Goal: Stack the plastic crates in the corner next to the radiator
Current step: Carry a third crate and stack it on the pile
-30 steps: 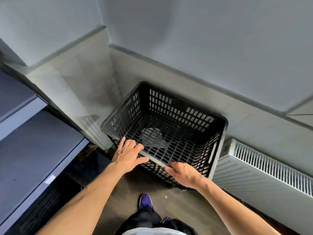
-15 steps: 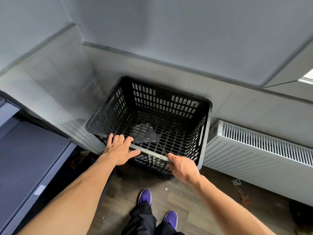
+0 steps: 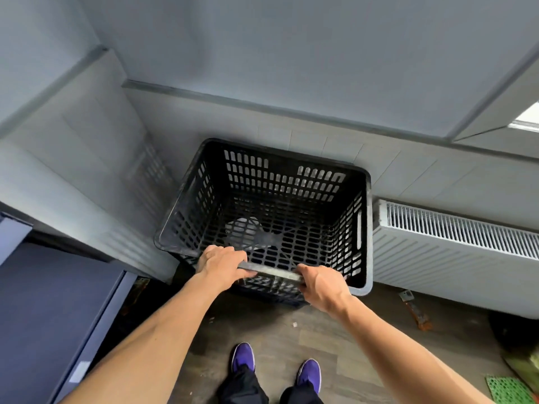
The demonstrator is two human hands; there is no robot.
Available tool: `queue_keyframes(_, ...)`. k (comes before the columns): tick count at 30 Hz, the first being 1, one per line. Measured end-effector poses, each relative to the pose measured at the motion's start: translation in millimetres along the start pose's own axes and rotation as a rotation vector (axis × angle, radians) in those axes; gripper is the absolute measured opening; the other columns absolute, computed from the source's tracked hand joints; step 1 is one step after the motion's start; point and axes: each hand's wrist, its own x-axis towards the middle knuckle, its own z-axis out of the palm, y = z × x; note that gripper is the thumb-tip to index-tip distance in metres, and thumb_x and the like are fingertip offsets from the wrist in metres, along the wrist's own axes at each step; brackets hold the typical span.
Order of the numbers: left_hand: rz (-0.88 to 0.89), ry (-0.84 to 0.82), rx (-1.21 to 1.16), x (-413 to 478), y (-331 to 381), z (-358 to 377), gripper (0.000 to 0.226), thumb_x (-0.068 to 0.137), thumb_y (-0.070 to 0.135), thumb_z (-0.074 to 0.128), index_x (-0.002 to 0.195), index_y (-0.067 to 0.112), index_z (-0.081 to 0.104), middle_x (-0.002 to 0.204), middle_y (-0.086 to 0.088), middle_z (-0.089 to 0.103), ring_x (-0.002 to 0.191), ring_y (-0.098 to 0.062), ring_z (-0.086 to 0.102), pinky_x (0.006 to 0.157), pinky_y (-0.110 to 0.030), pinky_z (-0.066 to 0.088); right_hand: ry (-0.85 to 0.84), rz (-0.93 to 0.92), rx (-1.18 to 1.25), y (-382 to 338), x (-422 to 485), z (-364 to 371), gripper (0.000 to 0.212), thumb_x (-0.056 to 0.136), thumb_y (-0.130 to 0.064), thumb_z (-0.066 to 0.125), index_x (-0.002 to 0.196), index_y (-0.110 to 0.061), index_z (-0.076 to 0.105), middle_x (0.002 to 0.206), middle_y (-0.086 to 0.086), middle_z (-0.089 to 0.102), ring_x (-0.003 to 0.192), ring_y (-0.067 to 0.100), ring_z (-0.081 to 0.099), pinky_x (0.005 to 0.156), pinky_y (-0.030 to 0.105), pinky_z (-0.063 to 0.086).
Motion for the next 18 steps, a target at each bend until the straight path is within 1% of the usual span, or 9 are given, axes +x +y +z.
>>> queue_keyframes(3,0.12,-0.046,0.084,9.6,-11.1,-4.9,0.04,0.094,0.053,0.053,0.118,0.022,0.061,0.106,-0.001,0.064,0.099,-0.023,0.062,0.083,-0.036,0.048,-0.008,-0.018,-0.06,-2.2,4.4,-6.9,0.038,0.084,-0.015,0.052,0.119,-0.028,0.059,0.098,0.007,0.073,0.092,0.031,0.069,0.077,0.039,0.056)
queue_keyframes(5,0.196,-0.008,0.155,10.8,-17.7,-5.6,0.031,0.097,0.045,0.053,0.118,0.024,0.061,0.107,0.0,0.065,0.1,-0.022,0.063,0.076,-0.033,0.047,-0.008,-0.039,-0.096,-2.3,2.4,-9.0,0.035,0.085,-0.014,0.054,0.117,-0.026,0.059,0.096,0.006,0.072,0.09,0.031,0.069,0.075,0.038,0.055)
queue_keyframes(6,0.236,0.026,0.176,11.7,-19.7,-5.1,0.028,0.097,0.044,0.052,0.114,0.024,0.061,0.102,0.001,0.066,0.096,-0.021,0.064,0.074,-0.033,0.048,0.005,-0.044,-0.107,-2.0,1.9,-9.7,0.033,0.085,-0.015,0.054,0.116,-0.026,0.06,0.096,0.006,0.072,0.091,0.03,0.069,0.075,0.038,0.054)
queue_keyframes(8,0.283,0.106,0.171,12.6,-22.2,-5.4,0.027,0.096,0.047,0.052,0.103,0.023,0.061,0.084,0.004,0.064,0.078,-0.019,0.063,0.067,-0.034,0.051,0.04,-0.045,-0.128,-1.4,3.2,-14.7,0.029,0.086,-0.017,0.055,0.114,-0.024,0.061,0.096,0.005,0.073,0.091,0.03,0.069,0.075,0.037,0.053)
queue_keyframes(10,0.291,0.166,0.187,11.2,-21.5,-3.9,0.027,0.096,0.049,0.051,0.097,0.022,0.057,0.067,0.008,0.054,0.063,-0.018,0.056,0.058,-0.032,0.047,0.052,-0.023,-0.134,-1.9,1.1,-15.6,0.025,0.087,-0.015,0.055,0.111,-0.021,0.061,0.093,0.006,0.072,0.088,0.031,0.069,0.072,0.038,0.054)
queue_keyframes(11,0.292,0.187,0.195,10.4,-21.3,-3.7,0.027,0.096,0.048,0.051,0.095,0.022,0.056,0.062,0.008,0.049,0.059,-0.017,0.052,0.056,-0.031,0.043,0.053,-0.008,-0.141,-3.2,-0.5,-16.4,0.024,0.087,-0.014,0.055,0.109,-0.02,0.061,0.091,0.006,0.072,0.086,0.032,0.069,0.071,0.038,0.055)
queue_keyframes(12,0.294,0.202,0.188,10.4,-21.2,-4.7,0.027,0.096,0.047,0.052,0.095,0.021,0.056,0.06,0.008,0.048,0.058,-0.017,0.052,0.055,-0.031,0.041,0.061,0.004,-0.147,-4.3,-1.2,-18.3,0.022,0.087,-0.012,0.056,0.107,-0.019,0.061,0.09,0.006,0.072,0.086,0.032,0.069,0.071,0.038,0.056)
queue_keyframes(15,0.288,0.242,0.136,10.2,-19.2,-6.3,0.027,0.096,0.044,0.053,0.099,0.019,0.06,0.069,0.003,0.065,0.064,-0.021,0.062,0.055,-0.031,0.04,0.118,0.033,-0.161,-3.3,-1.3,-26.1,0.019,0.088,-0.014,0.056,0.105,-0.019,0.063,0.089,0.006,0.072,0.086,0.032,0.069,0.07,0.037,0.054)
queue_keyframes(18,0.266,0.287,0.111,10.2,-15.7,3.0,0.031,0.096,0.046,0.051,0.107,0.019,0.063,0.077,0.0,0.071,0.072,-0.023,0.067,0.058,-0.031,0.044,0.123,0.03,-0.199,2.3,-0.9,-30.2,0.017,0.093,-0.019,0.056,0.109,-0.019,0.062,0.09,0.007,0.072,0.085,0.03,0.07,0.07,0.037,0.055)
